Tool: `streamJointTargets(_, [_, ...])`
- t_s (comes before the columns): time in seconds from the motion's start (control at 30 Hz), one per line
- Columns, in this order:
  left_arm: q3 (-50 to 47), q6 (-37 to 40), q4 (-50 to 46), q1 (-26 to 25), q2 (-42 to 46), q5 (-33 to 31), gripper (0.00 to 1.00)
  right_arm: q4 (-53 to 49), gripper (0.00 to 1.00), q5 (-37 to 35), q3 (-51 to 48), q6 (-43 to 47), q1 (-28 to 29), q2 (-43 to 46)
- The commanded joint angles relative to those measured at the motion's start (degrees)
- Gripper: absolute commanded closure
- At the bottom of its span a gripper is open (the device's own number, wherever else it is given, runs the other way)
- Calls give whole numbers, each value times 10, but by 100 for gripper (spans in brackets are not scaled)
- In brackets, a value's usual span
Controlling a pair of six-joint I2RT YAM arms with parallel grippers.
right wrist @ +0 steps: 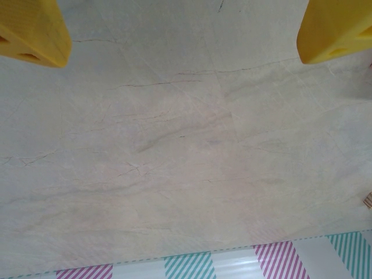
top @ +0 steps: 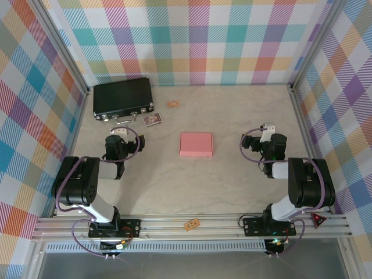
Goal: Fold the paper box
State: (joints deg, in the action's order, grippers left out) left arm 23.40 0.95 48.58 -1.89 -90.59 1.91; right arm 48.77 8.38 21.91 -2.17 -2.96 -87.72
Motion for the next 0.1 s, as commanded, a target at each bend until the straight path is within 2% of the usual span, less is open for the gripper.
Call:
streamJointTargets(0.0, [1, 8, 15, 2, -3, -4, 0, 4, 1, -3, 9, 6, 4, -3])
streamJointTargets(0.07, [-2, 8, 19, 2, -2, -3, 0, 4, 1, -3, 8, 6, 4, -3])
